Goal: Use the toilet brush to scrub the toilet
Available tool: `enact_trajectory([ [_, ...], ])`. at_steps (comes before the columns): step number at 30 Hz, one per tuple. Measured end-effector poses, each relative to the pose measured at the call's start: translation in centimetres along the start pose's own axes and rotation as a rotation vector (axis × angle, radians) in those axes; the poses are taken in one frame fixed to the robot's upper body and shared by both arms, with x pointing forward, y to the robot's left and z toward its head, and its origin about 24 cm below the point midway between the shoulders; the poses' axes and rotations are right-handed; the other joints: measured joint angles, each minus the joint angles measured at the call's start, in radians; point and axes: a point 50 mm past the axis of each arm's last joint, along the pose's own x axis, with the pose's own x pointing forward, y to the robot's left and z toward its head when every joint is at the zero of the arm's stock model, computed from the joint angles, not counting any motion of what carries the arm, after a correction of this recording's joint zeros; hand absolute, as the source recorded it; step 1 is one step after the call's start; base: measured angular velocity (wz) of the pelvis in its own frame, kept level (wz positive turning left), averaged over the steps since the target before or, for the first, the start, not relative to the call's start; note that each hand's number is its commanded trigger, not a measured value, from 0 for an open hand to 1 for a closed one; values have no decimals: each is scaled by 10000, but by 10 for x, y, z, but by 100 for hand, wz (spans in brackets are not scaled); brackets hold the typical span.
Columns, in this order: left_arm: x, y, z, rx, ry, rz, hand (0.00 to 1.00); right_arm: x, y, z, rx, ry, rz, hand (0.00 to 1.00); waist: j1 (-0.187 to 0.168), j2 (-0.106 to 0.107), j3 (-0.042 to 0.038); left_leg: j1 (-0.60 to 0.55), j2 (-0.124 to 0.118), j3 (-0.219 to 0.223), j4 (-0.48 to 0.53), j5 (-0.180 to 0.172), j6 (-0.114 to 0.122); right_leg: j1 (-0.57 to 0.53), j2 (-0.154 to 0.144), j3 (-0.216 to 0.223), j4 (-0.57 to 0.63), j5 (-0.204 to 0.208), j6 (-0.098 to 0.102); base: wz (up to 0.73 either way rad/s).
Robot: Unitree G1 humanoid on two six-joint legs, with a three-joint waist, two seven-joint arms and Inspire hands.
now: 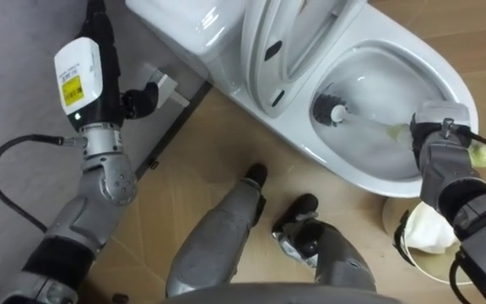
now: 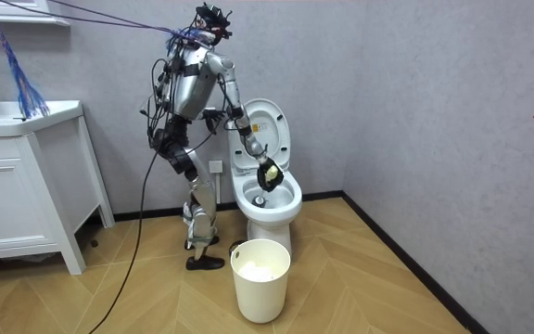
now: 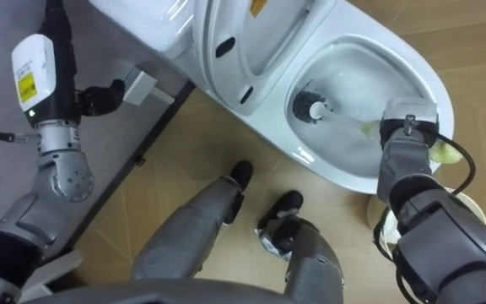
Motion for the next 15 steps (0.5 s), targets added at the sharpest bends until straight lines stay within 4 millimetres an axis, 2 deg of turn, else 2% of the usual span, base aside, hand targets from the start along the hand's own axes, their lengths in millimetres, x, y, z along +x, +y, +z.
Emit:
enact_trajectory([
  [9,2,7,5,-165,-301,541,0,0,2,0,-224,2,204,100,34,2,-2,338,-22,24,-94,8,7,320,-23,-7,-48,-23,38,1],
  [15,3,11,27,-341,-1481,804,0,0,4,3,-278,-41,613,100,-5,-21,-3,615,-55,37,-121,20,20,581,-53,-4,-179,-43,86,0],
])
